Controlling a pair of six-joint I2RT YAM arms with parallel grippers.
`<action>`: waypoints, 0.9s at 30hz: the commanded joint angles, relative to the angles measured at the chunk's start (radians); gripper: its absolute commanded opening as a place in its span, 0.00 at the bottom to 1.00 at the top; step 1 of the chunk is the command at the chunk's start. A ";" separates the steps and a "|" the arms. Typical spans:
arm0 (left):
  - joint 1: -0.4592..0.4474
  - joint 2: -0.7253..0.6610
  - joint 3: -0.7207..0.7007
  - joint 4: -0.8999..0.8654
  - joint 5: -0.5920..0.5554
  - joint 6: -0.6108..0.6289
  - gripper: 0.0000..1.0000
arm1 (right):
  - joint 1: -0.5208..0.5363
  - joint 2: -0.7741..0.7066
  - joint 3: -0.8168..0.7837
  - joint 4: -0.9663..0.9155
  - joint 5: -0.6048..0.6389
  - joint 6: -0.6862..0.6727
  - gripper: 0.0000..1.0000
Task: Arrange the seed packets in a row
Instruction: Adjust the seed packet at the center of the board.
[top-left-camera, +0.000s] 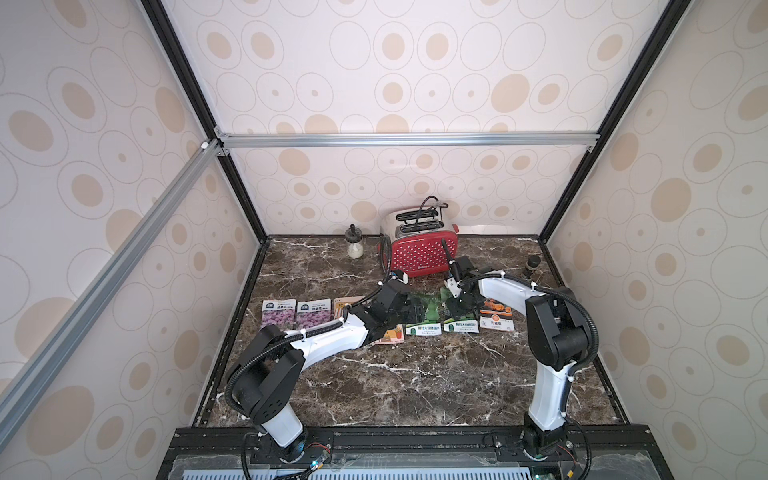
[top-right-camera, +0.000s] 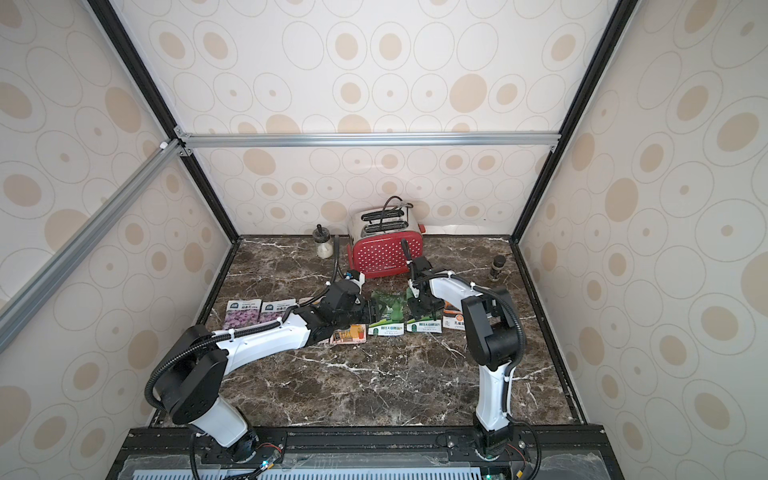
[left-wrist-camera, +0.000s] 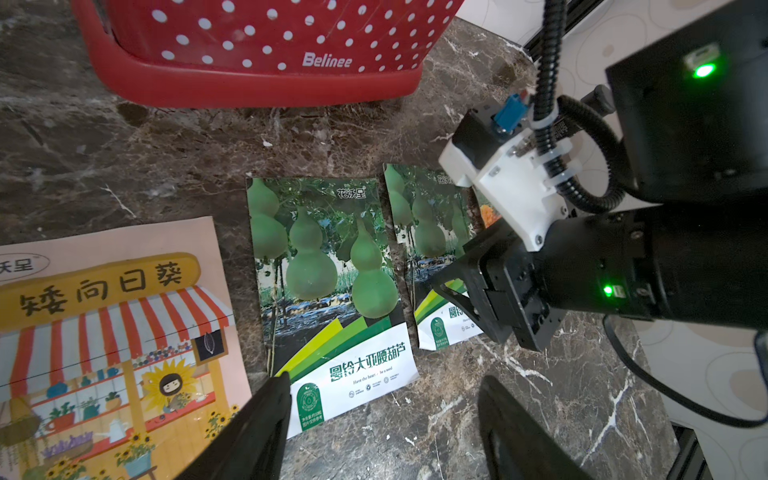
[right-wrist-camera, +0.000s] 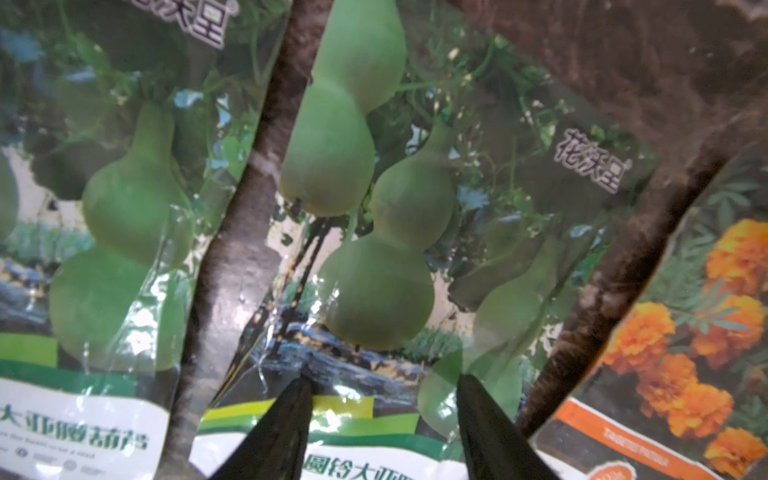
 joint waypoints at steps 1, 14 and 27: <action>0.007 -0.009 0.046 0.003 -0.004 0.025 0.72 | 0.000 -0.109 -0.036 0.067 0.005 0.001 0.60; 0.007 -0.002 0.055 0.001 0.013 0.029 0.73 | -0.246 -0.244 -0.174 0.140 -0.079 0.271 0.60; 0.006 0.032 0.065 0.021 0.048 0.019 0.73 | -0.306 -0.063 -0.133 0.059 -0.062 0.267 0.60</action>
